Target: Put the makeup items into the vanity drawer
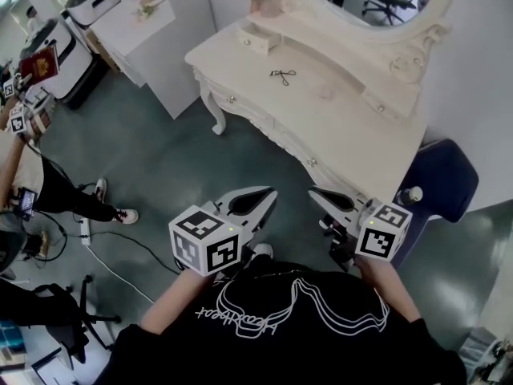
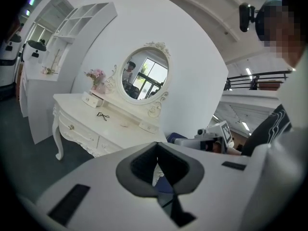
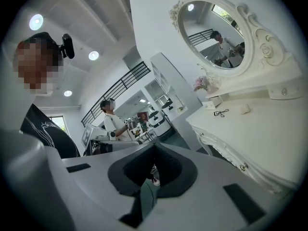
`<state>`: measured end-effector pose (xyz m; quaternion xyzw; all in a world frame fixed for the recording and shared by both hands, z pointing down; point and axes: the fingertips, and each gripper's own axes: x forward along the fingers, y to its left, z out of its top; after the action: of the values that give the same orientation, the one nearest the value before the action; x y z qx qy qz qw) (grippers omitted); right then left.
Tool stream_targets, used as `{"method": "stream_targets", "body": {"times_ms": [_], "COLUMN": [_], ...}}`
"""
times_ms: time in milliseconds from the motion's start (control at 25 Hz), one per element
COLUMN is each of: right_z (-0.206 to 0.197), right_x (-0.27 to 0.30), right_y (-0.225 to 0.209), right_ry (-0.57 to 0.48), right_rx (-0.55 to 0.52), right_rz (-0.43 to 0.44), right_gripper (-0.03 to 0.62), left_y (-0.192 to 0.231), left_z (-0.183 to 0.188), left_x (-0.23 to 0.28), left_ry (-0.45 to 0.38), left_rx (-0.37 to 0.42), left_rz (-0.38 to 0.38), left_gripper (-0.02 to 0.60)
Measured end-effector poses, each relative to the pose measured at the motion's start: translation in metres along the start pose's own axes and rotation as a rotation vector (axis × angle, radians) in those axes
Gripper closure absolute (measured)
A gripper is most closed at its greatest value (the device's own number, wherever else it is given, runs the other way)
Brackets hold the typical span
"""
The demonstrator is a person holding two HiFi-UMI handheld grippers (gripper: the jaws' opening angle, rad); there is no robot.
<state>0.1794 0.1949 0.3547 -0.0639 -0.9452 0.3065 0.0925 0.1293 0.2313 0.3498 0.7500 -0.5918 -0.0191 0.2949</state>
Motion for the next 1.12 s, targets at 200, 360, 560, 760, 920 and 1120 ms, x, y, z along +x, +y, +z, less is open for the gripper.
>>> {"method": "stream_targets", "body": {"times_ms": [200,360,560,760,920,1120], "right_z": [0.016,0.033,0.045,0.052,0.062,0.081], "right_x": [0.047,0.07,0.082,0.091,0.1,0.113], "right_y": [0.003,0.008,0.012,-0.001,-0.026,-0.072], "right_ry": [-0.003,-0.025,-0.047,-0.043,-0.044,-0.05], "right_rx": [-0.025,-0.059,-0.073,-0.091,-0.087,-0.042], "right_rz": [-0.015,-0.021,-0.01,-0.014,-0.016,-0.021], "right_gripper": [0.588,0.588,0.588,0.588,0.588,0.588], "left_y": [0.044,0.07,0.079,0.091,0.106,0.136], "left_z": [0.026,0.044,0.054,0.061,0.071,0.082], "left_x": [-0.022,-0.038,-0.043,-0.033,-0.015,0.026], "left_ry": [-0.02,-0.051,-0.073,-0.069,-0.056,-0.008], "left_rx": [0.006,0.013,0.02,0.024,0.027,0.004], "left_rz": [-0.004,0.006,0.005,0.017,0.025,0.029], "left_gripper": [0.58,0.58,0.58,0.58,0.58,0.58]}}
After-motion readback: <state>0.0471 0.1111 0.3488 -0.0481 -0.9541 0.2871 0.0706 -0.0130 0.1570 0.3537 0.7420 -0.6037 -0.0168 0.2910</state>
